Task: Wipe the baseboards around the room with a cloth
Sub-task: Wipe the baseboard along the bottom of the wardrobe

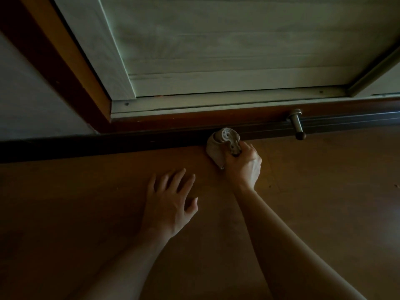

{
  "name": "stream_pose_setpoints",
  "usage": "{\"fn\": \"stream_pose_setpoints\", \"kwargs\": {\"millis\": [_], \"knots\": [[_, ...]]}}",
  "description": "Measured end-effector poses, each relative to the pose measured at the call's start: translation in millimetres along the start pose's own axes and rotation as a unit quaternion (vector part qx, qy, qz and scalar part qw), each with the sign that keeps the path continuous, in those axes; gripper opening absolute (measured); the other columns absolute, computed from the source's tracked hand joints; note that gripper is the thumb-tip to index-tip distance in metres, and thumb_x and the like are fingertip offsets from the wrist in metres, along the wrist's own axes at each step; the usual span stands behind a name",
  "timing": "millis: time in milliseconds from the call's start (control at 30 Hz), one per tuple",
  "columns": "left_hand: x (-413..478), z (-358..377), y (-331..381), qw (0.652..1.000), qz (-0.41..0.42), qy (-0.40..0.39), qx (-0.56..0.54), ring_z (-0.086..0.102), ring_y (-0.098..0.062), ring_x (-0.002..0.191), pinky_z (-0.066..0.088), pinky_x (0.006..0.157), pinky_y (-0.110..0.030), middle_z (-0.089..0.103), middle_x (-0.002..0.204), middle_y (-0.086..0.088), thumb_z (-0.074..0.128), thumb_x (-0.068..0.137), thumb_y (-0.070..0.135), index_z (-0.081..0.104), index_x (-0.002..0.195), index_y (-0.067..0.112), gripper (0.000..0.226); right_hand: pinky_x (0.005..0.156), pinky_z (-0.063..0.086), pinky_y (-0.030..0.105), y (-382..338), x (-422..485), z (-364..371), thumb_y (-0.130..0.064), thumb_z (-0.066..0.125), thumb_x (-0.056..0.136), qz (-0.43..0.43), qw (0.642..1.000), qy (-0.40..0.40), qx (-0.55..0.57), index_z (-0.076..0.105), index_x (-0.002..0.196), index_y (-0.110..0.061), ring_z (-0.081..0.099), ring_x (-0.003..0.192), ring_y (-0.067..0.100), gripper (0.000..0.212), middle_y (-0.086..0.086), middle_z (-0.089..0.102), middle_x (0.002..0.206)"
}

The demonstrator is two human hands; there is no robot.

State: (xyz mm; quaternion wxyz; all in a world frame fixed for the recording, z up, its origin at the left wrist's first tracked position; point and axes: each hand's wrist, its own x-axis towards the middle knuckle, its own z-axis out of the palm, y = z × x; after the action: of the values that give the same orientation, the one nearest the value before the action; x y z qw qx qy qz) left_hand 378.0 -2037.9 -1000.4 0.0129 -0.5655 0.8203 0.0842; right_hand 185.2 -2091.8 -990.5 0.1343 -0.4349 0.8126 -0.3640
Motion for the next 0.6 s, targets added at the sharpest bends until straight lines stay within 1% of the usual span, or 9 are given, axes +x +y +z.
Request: {"fn": "stream_pose_setpoints", "kwargs": {"millis": [33,100,167,233,300,400,500,567,600], "knots": [[0,0,1,1.0,-0.001,0.003,-0.001,0.043,-0.027,0.138,0.028,0.114,-0.059,0.044,0.155,0.0,0.048,0.09,0.059,0.049,0.147,0.033,0.062,0.075,0.055,0.043,-2,-2,2,-0.028,0.066,0.088,-0.012,1.0,-0.008,-0.001,0.069,0.104,-0.014,0.063,0.093,0.022,0.021,-0.002,0.064,0.101],[-1,2,2,1.0,0.0,0.01,-0.006,0.045,-0.029,0.137,0.03,0.113,-0.06,0.048,0.152,-0.002,0.053,0.089,0.057,0.052,0.145,0.031,0.061,0.072,0.055,0.042,-9,-5,5,-0.028,0.068,0.087,-0.055,0.998,-0.042,-0.009,0.069,0.105,-0.014,0.063,0.091,0.021,0.023,-0.001,0.064,0.102],[-1,2,3,1.0,0.002,0.014,-0.002,0.046,-0.029,0.137,0.03,0.113,-0.06,0.048,0.152,-0.003,0.052,0.089,0.057,0.052,0.145,0.031,0.062,0.068,0.054,0.04,-11,-1,4,-0.028,0.068,0.086,-0.071,0.996,-0.051,-0.013,0.07,0.103,-0.015,0.063,0.088,0.02,0.021,-0.001,0.065,0.1],[-1,2,2,1.0,0.006,0.018,0.004,0.046,-0.028,0.137,0.031,0.113,-0.061,0.048,0.151,-0.003,0.044,0.09,0.058,0.053,0.144,0.03,0.062,0.07,0.055,0.041,-2,6,-4,-0.03,0.067,0.086,-0.052,0.998,-0.036,-0.014,0.069,0.102,-0.016,0.063,0.09,0.022,0.021,-0.001,0.066,0.1],[-1,2,2,1.0,0.009,0.014,0.009,0.043,-0.028,0.139,0.03,0.113,-0.061,0.047,0.152,-0.003,0.035,0.091,0.06,0.052,0.145,0.03,0.064,0.075,0.054,0.044,11,15,-16,-0.035,0.067,0.088,-0.015,1.0,-0.018,-0.016,0.069,0.103,-0.016,0.063,0.097,0.025,0.024,0.001,0.066,0.104],[0,2,3,1.0,0.007,0.005,0.016,0.04,-0.028,0.141,0.028,0.114,-0.061,0.045,0.154,-0.003,0.029,0.09,0.061,0.049,0.147,0.031,0.067,0.082,0.05,0.044,25,27,-29,-0.039,0.068,0.088,0.034,0.999,0.0,-0.023,0.068,0.104,-0.015,0.06,0.106,0.029,0.029,0.003,0.065,0.11],[0,4,3,1.0,0.003,0.001,0.018,0.04,-0.029,0.142,0.028,0.114,-0.062,0.046,0.153,-0.003,0.038,0.092,0.059,0.05,0.146,0.03,0.063,0.079,0.049,0.042,25,28,-31,-0.037,0.068,0.087,0.031,0.999,0.008,-0.01,0.068,0.099,-0.013,0.061,0.101,0.028,0.027,0.002,0.065,0.103],[1,5,3,1.0,0.003,0.0,0.015,0.04,-0.03,0.141,0.028,0.113,-0.063,0.046,0.153,-0.004,0.048,0.091,0.057,0.051,0.145,0.029,0.061,0.079,0.051,0.044,23,27,-31,-0.036,0.068,0.088,0.013,1.0,-0.007,0.001,0.069,0.099,-0.013,0.061,0.098,0.027,0.025,0.002,0.064,0.102],[1,5,4,1.0,0.003,-0.002,0.014,0.041,-0.03,0.141,0.028,0.113,-0.064,0.046,0.153,-0.004,0.05,0.09,0.057,0.051,0.145,0.029,0.061,0.08,0.052,0.046,23,27,-31,-0.037,0.068,0.088,0.007,1.0,-0.017,0.002,0.069,0.1,-0.014,0.062,0.098,0.026,0.026,0.001,0.064,0.103]]}}
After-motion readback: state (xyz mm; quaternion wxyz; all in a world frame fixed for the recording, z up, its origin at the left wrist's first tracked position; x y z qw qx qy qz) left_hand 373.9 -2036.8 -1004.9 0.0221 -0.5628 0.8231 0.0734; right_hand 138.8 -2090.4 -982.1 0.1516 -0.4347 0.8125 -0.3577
